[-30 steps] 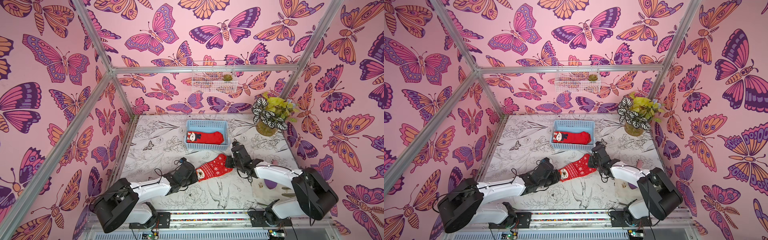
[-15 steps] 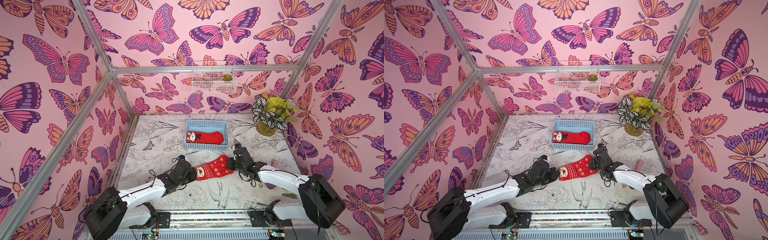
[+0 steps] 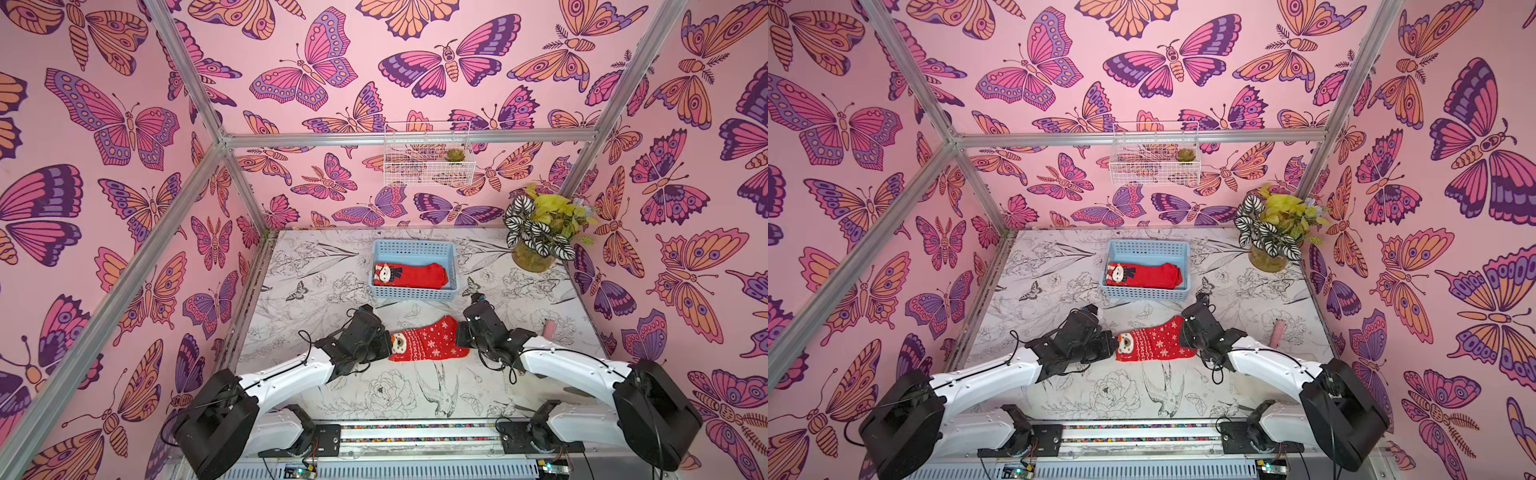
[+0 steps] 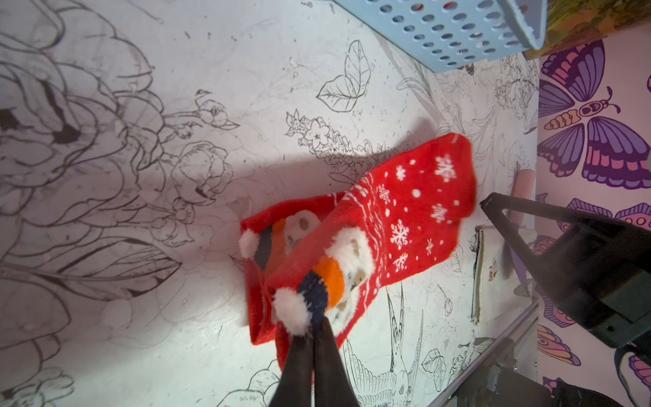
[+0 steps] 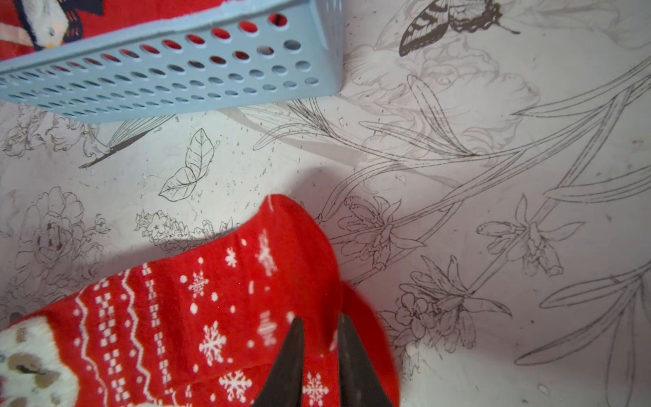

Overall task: Place the socks together as a pair
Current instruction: Adjust the sock to the sock.

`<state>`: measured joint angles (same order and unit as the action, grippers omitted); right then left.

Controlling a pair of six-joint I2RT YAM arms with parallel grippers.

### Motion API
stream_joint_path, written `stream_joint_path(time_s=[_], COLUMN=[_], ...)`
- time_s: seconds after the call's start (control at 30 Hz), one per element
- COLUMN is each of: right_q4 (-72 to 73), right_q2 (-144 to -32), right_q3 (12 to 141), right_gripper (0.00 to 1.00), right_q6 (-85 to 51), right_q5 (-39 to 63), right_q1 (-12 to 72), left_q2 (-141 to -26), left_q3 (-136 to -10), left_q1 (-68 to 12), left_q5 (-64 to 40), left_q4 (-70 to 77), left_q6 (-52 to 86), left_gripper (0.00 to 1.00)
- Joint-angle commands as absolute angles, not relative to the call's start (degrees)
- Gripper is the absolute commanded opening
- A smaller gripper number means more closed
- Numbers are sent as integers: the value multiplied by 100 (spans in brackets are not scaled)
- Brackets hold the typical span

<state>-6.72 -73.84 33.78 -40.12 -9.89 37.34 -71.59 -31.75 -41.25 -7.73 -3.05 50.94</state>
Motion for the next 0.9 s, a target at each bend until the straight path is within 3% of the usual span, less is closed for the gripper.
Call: stream_joint_path(time_s=[0.0, 0.17, 0.87], right_q4=[-898, -526, 355], right_q2=[-7579, -7720, -9384], right_q3=[3677, 3745, 4147], right_gripper=[23, 30, 30], right_q6=[-3788, -3676, -3635], right_q5=[-1037, -647, -167], right_q1=[3425, 3062, 3032], left_q2=[-7233, -7403, -7462], left_q3=[-3303, -3294, -3173], left_q1=[-4087, -4044, -4025], left_q5=[-891, -817, -880], left_q4=[-510, -544, -549], left_q6=[4735, 4659, 4737], left_gripper=[0, 0, 0])
